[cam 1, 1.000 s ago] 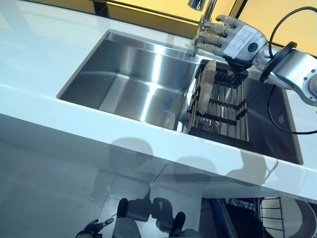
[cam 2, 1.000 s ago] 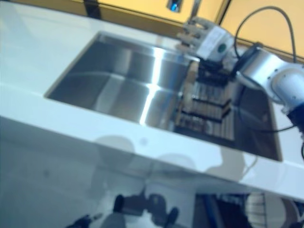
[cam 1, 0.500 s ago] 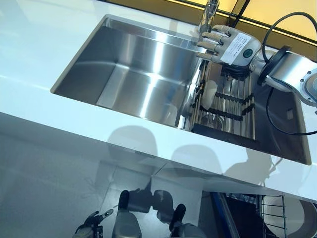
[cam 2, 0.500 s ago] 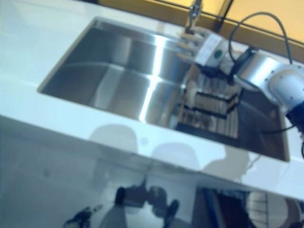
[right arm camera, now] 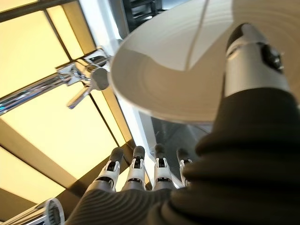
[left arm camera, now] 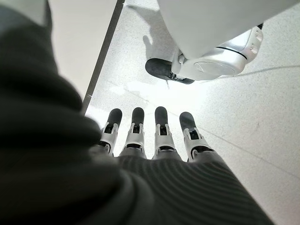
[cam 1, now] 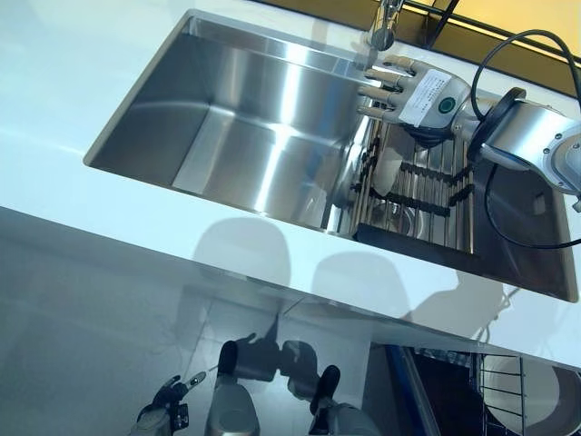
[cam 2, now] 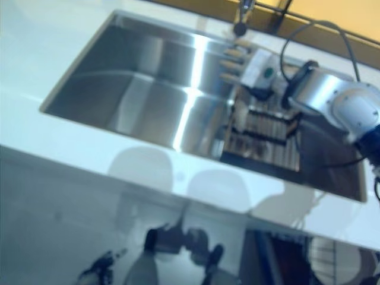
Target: Take plates into dishwasher
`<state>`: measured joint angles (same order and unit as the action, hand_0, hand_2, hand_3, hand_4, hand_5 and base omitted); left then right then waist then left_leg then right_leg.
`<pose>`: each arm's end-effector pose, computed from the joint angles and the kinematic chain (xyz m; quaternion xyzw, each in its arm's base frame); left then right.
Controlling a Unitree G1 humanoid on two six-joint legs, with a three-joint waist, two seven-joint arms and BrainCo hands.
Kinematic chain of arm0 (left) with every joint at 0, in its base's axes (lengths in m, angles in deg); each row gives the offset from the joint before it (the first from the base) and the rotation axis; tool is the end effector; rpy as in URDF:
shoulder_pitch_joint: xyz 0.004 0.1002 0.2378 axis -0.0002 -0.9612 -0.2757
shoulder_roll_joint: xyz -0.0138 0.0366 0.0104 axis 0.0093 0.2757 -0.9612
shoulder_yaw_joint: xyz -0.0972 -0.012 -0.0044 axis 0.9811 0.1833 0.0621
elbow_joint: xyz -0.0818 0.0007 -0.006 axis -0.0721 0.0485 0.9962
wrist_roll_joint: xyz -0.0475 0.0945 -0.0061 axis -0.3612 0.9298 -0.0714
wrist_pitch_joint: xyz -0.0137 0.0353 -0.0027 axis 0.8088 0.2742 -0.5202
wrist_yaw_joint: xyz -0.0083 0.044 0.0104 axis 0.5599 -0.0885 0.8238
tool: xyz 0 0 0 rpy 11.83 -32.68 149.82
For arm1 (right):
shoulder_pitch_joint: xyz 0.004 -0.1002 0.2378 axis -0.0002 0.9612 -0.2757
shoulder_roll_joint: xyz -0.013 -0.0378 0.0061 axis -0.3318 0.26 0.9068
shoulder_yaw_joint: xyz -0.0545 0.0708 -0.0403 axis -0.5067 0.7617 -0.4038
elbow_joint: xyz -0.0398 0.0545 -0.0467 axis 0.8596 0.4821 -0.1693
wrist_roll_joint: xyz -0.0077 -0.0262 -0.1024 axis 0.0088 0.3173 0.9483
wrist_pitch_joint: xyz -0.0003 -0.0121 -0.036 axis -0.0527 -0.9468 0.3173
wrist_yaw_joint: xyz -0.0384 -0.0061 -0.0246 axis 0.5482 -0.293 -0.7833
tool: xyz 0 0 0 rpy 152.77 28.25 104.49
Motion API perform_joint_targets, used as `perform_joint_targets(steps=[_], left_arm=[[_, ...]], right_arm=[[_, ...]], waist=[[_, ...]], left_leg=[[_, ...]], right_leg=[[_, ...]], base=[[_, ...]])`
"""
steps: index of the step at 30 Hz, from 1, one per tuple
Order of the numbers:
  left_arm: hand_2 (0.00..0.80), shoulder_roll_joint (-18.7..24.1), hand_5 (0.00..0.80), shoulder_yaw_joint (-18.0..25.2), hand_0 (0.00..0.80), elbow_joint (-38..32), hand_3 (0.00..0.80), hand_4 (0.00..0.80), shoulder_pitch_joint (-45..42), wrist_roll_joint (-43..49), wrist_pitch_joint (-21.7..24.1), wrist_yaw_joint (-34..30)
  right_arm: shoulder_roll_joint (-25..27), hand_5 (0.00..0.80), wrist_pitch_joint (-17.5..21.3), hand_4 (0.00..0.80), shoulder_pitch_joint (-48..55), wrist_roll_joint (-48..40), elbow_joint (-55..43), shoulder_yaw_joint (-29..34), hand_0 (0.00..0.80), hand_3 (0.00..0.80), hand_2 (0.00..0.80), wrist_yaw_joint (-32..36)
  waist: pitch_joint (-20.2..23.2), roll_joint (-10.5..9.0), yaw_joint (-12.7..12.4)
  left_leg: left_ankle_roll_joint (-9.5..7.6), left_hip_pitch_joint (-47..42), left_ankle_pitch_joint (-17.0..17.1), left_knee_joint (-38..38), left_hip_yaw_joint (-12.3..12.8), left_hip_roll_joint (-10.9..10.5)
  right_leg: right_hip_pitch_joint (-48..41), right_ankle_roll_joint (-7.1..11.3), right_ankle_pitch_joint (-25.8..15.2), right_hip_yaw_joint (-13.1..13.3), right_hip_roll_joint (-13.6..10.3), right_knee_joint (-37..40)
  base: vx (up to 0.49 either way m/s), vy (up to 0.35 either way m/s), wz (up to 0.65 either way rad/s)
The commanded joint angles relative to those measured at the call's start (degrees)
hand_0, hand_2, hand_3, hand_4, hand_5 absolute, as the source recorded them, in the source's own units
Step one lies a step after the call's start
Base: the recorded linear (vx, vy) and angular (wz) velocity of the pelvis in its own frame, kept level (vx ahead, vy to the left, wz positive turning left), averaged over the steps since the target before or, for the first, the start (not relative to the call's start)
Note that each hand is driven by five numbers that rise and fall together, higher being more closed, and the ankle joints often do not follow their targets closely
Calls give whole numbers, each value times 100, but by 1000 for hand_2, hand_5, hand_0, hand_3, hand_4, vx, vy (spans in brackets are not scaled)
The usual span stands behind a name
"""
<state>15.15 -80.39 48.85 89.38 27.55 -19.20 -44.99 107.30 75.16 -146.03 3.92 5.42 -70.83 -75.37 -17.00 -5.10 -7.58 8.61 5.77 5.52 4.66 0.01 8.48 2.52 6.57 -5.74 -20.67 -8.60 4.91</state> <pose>0.1056 0.2511 -0.0937 -0.0031 0.4766 0.1665 0.8632 0.3020 -0.1946 0.3034 -0.9119 -0.3234 0.0672 0.2434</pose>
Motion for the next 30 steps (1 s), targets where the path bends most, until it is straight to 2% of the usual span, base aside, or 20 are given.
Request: perform_joint_targets(steps=[1,4,6,13,20,30], left_arm=[[0,166,0,26,0,-67,0,0,99,-154,129,-39],[0,163,0,18,0,-93,0,0,115,-198,114,-29],[0,174,0,19,0,-94,0,0,139,-237,101,-43],[0,161,0,27,0,-133,0,0,119,-274,163,-57],[0,153,0,71,0,-130,0,0,83,-232,145,-55],[0,65,0,75,0,16,0,0,32,2,134,66]], right_arm=[[47,216,-43,216,-703,127,111,-404,216,216,216,36],[-12,282,-54,282,-728,134,142,-429,282,282,282,137],[-65,800,-45,800,-739,286,201,-470,800,800,800,181],[-94,800,-244,800,-730,750,457,-483,800,800,800,27],[-38,800,-342,800,-683,768,572,-353,800,800,800,-76],[134,800,-477,800,-684,639,631,-153,800,800,800,-268]], waist=[[-54,-182,-147],[-62,-183,-156],[-70,-175,-163],[-112,-173,-171],[-23,-200,-128],[341,-285,14]], left_leg=[[-285,138,-108,34,77,-133],[-286,161,-103,34,87,-137],[-280,181,-91,34,99,-127],[-274,226,-70,34,118,-126],[-271,182,-76,34,160,-121],[-287,-120,-197,34,269,-99]], right_leg=[[42,336,58,182,-207,9],[63,334,54,175,-204,9],[82,336,49,166,-207,9],[134,339,27,154,-202,9],[114,346,27,162,-196,9],[-104,371,94,279,-181,9]], base=[[-31,10,0],[-11,3,0],[-32,12,0],[-36,2,0],[0,0,0],[7,0,-1]])
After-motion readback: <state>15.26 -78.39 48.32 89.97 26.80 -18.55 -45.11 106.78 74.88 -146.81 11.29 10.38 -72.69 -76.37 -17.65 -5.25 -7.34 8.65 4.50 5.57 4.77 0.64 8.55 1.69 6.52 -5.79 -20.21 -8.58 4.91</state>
